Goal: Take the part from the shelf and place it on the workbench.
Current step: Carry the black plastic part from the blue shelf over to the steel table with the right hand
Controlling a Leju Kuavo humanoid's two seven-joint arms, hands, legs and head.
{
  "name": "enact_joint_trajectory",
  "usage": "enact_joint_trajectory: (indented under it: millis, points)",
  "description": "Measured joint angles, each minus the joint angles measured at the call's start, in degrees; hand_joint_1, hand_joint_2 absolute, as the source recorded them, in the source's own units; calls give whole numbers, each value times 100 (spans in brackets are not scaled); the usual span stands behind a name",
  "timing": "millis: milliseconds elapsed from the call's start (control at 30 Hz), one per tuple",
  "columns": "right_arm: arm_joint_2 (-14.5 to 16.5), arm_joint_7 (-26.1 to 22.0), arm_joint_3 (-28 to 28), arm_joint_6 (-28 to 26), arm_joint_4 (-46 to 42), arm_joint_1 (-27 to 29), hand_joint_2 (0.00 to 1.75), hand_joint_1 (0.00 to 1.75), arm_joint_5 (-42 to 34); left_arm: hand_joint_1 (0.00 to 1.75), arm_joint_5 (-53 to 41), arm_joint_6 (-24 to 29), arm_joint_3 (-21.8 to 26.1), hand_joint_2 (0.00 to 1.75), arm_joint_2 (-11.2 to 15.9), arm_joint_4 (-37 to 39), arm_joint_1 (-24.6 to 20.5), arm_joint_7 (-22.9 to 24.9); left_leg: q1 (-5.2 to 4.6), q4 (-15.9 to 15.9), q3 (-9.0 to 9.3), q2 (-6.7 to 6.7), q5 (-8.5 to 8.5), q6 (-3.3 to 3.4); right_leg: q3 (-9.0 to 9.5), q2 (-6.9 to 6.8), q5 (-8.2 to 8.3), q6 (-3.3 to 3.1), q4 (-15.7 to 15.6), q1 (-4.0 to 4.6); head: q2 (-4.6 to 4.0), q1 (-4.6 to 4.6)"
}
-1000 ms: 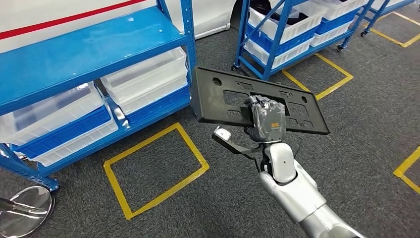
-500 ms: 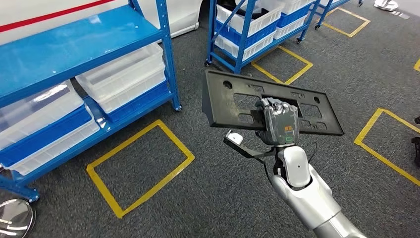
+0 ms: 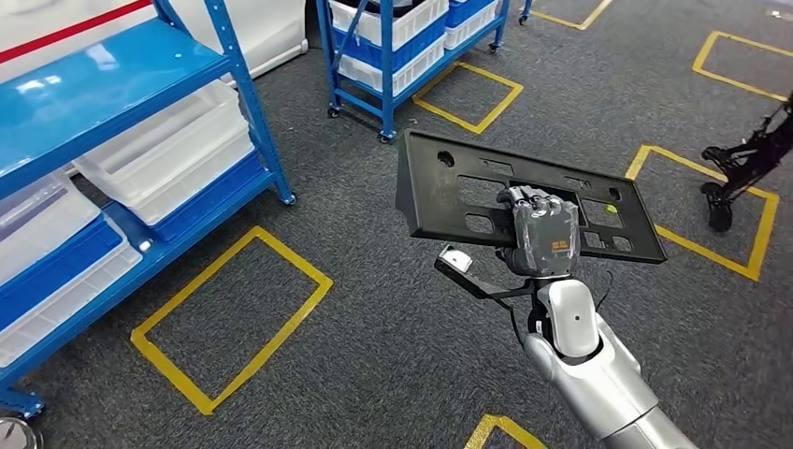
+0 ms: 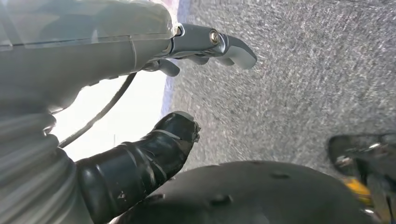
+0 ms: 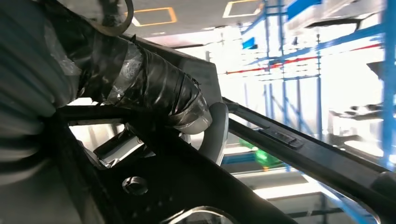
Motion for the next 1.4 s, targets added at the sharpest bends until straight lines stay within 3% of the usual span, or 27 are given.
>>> enact_joint_trajectory:
  millis: [33, 67, 133, 200, 267, 333, 400, 467, 533, 567, 600, 667, 733, 833, 900, 967, 1000, 1033, 1067, 1100, 1133, 1200, 1267, 1333, 1400]
  points:
    - [-3, 19, -3, 6, -19, 38, 175, 175, 23, 0, -13, 87, -1, 175, 0, 1, 7, -43, 1, 257, -45, -12, -65, -1, -62, 74, 38, -4, 26, 11, 0, -1]
    - [-13, 39, -14, 13, -43, 86, 175, 175, 44, 0, -13, 174, -1, 175, 1, 1, 12, -102, 1, 306, 7, -18, -18, 6, -119, 151, 69, 0, 58, 21, 0, -1]
    - [-40, 79, -51, 22, -104, 183, 175, 175, 80, 0, 12, 302, -1, 175, 1, 1, 14, -231, 0, -259, 425, -95, 262, 47, -219, 294, 103, 14, 142, 28, 0, -1]
    - [-63, 101, -88, 26, -171, 243, 175, 175, 95, 0, 39, 343, -1, 175, 7, 1, 16, -312, 13, -976, 878, -321, 399, 110, -332, 413, 127, 46, 233, 25, 0, 1]
    - [-87, 106, -109, 32, -207, 283, 175, 175, 101, 0, 50, 360, -1, 175, 10, 1, 15, -346, 18, -1231, 1001, -432, 379, 146, -426, 517, 177, 117, 278, 1, 0, 1]
    - [-126, 106, -138, 37, -237, 340, 175, 175, 104, 0, 37, 381, -1, 175, 3, 1, 3, -357, 26, -1327, 1000, -311, 430, 182, -470, 597, 223, 192, 284, -14, 0, -1]
    - [-167, 105, -168, 40, -278, 373, 175, 175, 107, 0, -15, 393, -3, 175, -4, 1, -4, -362, 55, -1446, 1022, -170, 507, 250, -579, 446, 86, 246, 477, 5, 0, 19]
    - [-188, 104, -183, 49, -302, 382, 175, 175, 113, 0, -127, 403, -23, 175, -8, 1, 4, -375, 66, -1490, 1008, -34, 553, 282, -873, 192, -261, 305, 1096, -14, 0, 39]
    - [-197, 104, -190, 61, -304, 414, 175, 175, 117, 0, -228, 405, -61, 175, -7, 1, 17, -413, 70, -1467, 964, 106, 564, 271, -1148, 90, -483, 373, 1707, -88, 0, 42]
    - [-203, 104, -192, 65, -304, 433, 175, 175, 117, 0, -250, 394, -77, 175, -7, 1, 19, -438, 75, -1452, 945, 174, 567, 260, -1154, 64, -449, 407, 1754, -131, 0, 41]
    - [-210, 104, -195, 69, -304, 445, 175, 175, 118, 0, -260, 381, -93, 175, -6, 1, 18, -460, 84, -1436, 931, 236, 567, 244, -1050, 37, -327, 439, 1588, -170, 0, 42]
    - [-218, 101, -201, 83, -303, 433, 175, 175, 123, 0, -256, 355, -119, 175, -2, 0, 10, -474, 102, -1398, 914, 340, 556, 176, -607, -121, -18, 498, 833, -215, 0, 44]
    - [-183, 70, -203, 112, -282, 356, 175, 175, 131, 0, -224, 341, -130, 175, 9, -1, -5, -460, 89, -1361, 897, 419, 540, 76, -354, -236, 120, 464, 328, -196, 0, 42]
    - [13, 27, -202, 126, -71, 78, 175, 175, 166, 0, -117, 323, -127, 175, 21, -2, -40, -416, 87, -1362, 880, 520, 554, -59, -427, -118, 164, 301, 292, -149, 0, 37]
    - [267, 63, -195, 99, 227, -197, 175, 175, 225, 0, -34, 269, -114, 175, 26, -2, -53, -379, 122, -1181, 796, 366, 401, -118, -467, -13, 223, 184, 269, -140, 0, 35]
    - [579, 142, -157, 50, 597, -485, 175, 175, 317, 0, 36, 172, -80, 175, 29, -2, -58, -320, 122, -536, 502, 92, 7, -117, -517, 99, 278, 84, 253, -106, 0, 33]
    - [719, 182, -125, 21, 775, -597, 175, 175, 365, 0, 47, 118, -58, 175, 29, -2, -59, -275, 108, -116, 302, 18, -188, -95, -547, 159, 297, 48, 255, -74, 0, 32]
    - [823, 212, -92, -6, 918, -674, 175, 175, 399, 0, 43, 70, -42, 175, 29, -2, -60, -222, 87, 226, 136, -17, -310, -66, -569, 219, 313, 25, 257, -36, 0, 33]
    - [903, 231, -61, -25, 1032, -719, 175, 175, 420, 0, 24, 24, -31, 175, 29, -2, -62, -168, 64, 378, 61, -33, -316, -25, -583, 274, 324, 7, 259, 2, 0, 33]
    - [959, 249, -34, -34, 1121, -749, 175, 175, 429, 0, -7, -22, -26, 175, 29, -2, -64, -113, 36, 297, 101, -51, -206, 28, -587, 332, 332, -4, 263, 37, 0, 34]
    - [998, 265, -13, -36, 1183, -774, 175, 175, 433, 0, -39, -61, -25, 175, 29, -2, -61, -66, 4, -1, 247, -91, -7, 88, -584, 389, 336, -10, 268, 64, 0, 34]
    - [1052, 311, 11, -27, 1261, -827, 175, 175, 448, 0, -94, -116, -25, 175, 30, -2, -46, -18, -49, -816, 637, -317, 370, 217, -589, 496, 341, -12, 286, 93, 0, 37]
    - [1070, 350, 26, -17, 1295, -866, 175, 175, 476, 0, -115, -132, -25, 175, 30, -2, -29, -53, -68, -1238, 836, -470, 491, 283, -627, 598, 361, 17, 297, 83, 0, 38]
    - [1066, 372, 36, -16, 1321, -869, 175, 175, 492, 0, -119, -135, -25, 175, 25, -2, -25, -105, -64, -1324, 877, -388, 511, 296, -655, 703, 398, 78, 277, 65, 0, 35]
    - [1051, 393, 39, -24, 1337, -869, 175, 175, 493, 0, -126, -148, -25, 175, 13, -2, -33, -123, -39, -1460, 941, -253, 577, 309, -708, 562, 323, 138, 371, 79, 0, 44]
